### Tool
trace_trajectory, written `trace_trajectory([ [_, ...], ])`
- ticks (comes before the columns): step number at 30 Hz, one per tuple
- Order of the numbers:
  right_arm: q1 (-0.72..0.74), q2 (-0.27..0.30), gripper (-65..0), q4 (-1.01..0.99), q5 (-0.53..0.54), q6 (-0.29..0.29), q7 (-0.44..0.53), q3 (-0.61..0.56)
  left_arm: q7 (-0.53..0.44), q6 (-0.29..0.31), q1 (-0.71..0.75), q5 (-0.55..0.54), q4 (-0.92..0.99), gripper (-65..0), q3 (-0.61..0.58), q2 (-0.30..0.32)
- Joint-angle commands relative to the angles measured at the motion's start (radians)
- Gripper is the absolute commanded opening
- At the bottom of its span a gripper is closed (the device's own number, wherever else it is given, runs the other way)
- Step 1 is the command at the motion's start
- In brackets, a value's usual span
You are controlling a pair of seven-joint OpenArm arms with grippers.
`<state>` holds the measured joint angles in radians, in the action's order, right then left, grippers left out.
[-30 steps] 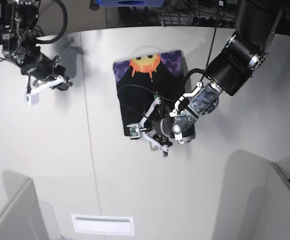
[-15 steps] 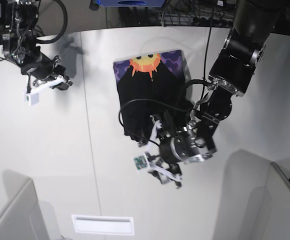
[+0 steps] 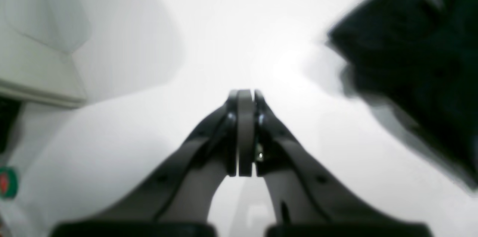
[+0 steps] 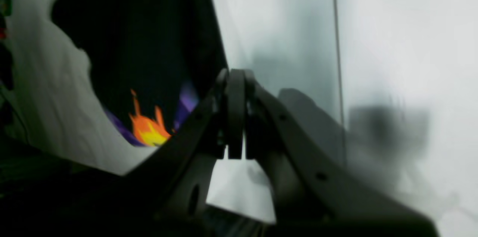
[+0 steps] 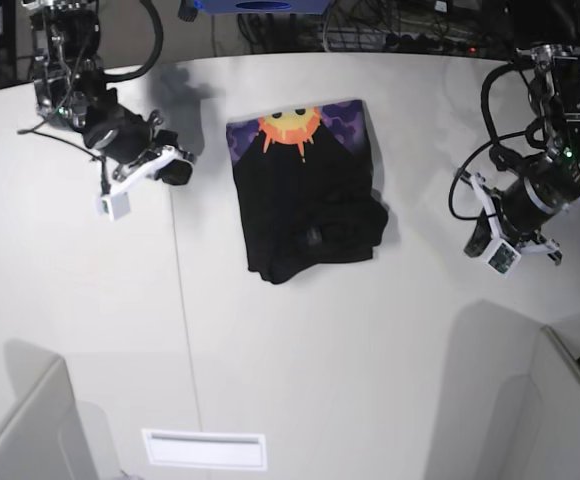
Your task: Fold the T-shirt properly
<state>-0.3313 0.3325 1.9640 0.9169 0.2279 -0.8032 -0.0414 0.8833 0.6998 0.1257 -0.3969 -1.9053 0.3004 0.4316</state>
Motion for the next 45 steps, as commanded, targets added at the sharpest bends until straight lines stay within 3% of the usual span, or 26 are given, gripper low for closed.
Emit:
trace_trajectory([
  [1,0.011,0.009,-65.0,0.016,0.011,-0.002,0.014,-0.012,-0.037,-0.002,-0.021,-0.014,-0.018,-65.0,0.0,0.022],
  [6,0.011,0.009,-65.0,0.018,0.011,0.003,0.015,-0.053,0.064,-0.002,0.015,-0.021,-0.05,-65.0,0.03,0.017],
  [8,-0.01,0.007,-65.0,0.025,0.011,0.001,0.017,-0.053,0.038,-0.002,0.099,-0.021,-0.038,-65.0,0.093,0.006],
  [10,-0.039,0.012,-65.0,0.047,0.011,0.003,0.037,-0.048,-0.056,-0.002,0.219,-0.012,-0.035,-65.0,0.151,-0.018],
  [13,-0.102,0.03,-65.0,0.062,0.009,0.003,0.086,-0.042,-0.33,-0.002,0.429,0.002,-0.029,-65.0,0.174,-0.017],
  [16,-0.179,0.08,-65.0,0.062,-0.011,0.003,0.161,-0.041,-0.675,-0.002,0.607,0.117,0.042,-65.0,0.168,-0.026],
  [19,-0.271,0.089,-65.0,0.062,-0.134,0.003,0.25,-0.036,-0.875,-0.002,0.687,0.23,0.163,-65.0,0.162,-0.052],
  [22,-0.384,0.08,-65.0,0.062,-0.324,0.001,0.313,-0.041,-0.995,-0.002,0.71,0.316,0.307,-65.0,0.174,-0.127],
  [25,-0.486,0.055,-65.0,0.062,-0.445,0.001,0.339,-0.042,-1.117,-0.002,0.75,0.35,0.442,-65.0,0.165,-0.165],
  [29,-0.616,0.043,-65.0,0.062,-0.531,-0.002,0.342,-0.045,-1.334,-0.002,0.802,0.359,0.587,-65.0,0.161,-0.21],
  [34,-0.739,0.053,-65.0,0.05,-0.546,-0.005,0.338,-0.113,-1.482,-0.002,0.819,0.361,0.801,-65.0,0.156,-0.225],
  [39,-0.647,0.096,-65.0,-0.145,-0.546,-0.005,0.338,-0.3,-1.59,-0.002,0.736,0.361,1.104,-65.0,0.039,-0.221],
  [43,-0.513,0.086,-65.0,-0.335,-0.545,-0.005,0.342,-0.472,-1.754,-0.002,0.607,0.361,1.367,-65.0,-0.128,-0.216],
  [45,-0.458,0.06,-65.0,-0.426,-0.543,-0.003,0.353,-0.546,-1.789,-0.045,0.529,0.361,1.489,-65.0,-0.209,-0.208],
])
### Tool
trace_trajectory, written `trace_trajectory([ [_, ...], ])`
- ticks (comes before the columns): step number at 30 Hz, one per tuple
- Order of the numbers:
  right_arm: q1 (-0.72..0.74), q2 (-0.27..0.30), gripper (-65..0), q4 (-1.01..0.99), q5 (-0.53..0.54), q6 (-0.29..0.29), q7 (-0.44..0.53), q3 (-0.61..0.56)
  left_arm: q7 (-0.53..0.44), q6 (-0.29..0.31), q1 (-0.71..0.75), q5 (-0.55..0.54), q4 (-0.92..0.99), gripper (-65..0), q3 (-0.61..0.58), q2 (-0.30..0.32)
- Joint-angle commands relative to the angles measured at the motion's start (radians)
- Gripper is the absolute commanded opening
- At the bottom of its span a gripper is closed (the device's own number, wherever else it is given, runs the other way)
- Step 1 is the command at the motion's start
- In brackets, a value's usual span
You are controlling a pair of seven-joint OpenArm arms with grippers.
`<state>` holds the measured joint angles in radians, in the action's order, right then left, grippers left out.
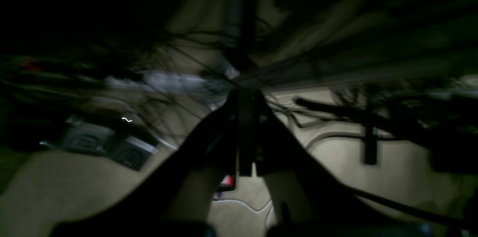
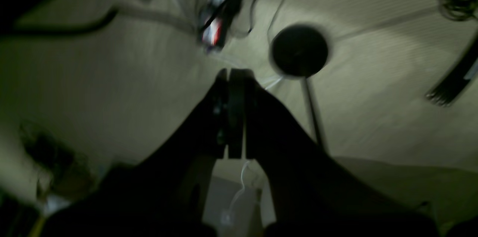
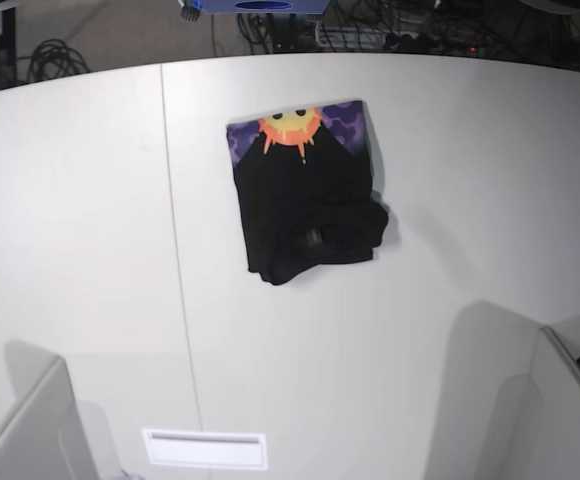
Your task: Fold the T-shirt properly
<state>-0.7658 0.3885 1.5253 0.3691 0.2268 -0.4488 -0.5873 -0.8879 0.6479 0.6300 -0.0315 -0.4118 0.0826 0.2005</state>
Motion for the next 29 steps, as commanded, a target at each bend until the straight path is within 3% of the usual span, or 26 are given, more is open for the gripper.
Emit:
trace_trajectory([
  [1,-0.001,-0.02,-65.0,-0.039,0.005,-0.002,0.021,-0.024,-0.018,-0.02,-0.019,-0.005,0.055,-65.0,-0.033,0.027],
  [5,0.085,-0.142,-65.0,-0.306,0.005,-0.002,0.167,-0.033,-0.017,-0.076,-0.186,-0.006,0.284,-65.0,-0.206,0.03],
  [9,0.243,-0.306,-65.0,-0.799,0.008,-0.004,0.367,-0.03,-0.004,-0.078,-0.315,-0.006,0.412,-65.0,-0.407,0.026],
  [13,0.408,-0.445,-65.0,-1.348,0.008,-0.011,0.704,-0.03,0.192,-0.078,-0.371,-0.015,0.412,-65.0,-0.507,0.024],
  [16,0.441,-0.455,-65.0,-1.466,0.009,-0.045,0.908,-0.03,0.327,-0.079,-0.382,-0.009,0.347,-65.0,-0.51,0.026],
  [21,0.438,-0.399,-65.0,-1.39,0.009,-0.047,0.887,-0.029,0.364,-0.079,-0.391,-0.015,0.285,-65.0,-0.508,0.02],
  [29,0.431,-0.34,-65.0,-1.371,0.006,-0.05,0.887,-0.036,0.364,-0.079,-0.413,-0.018,0.285,-65.0,-0.507,-0.059],
])
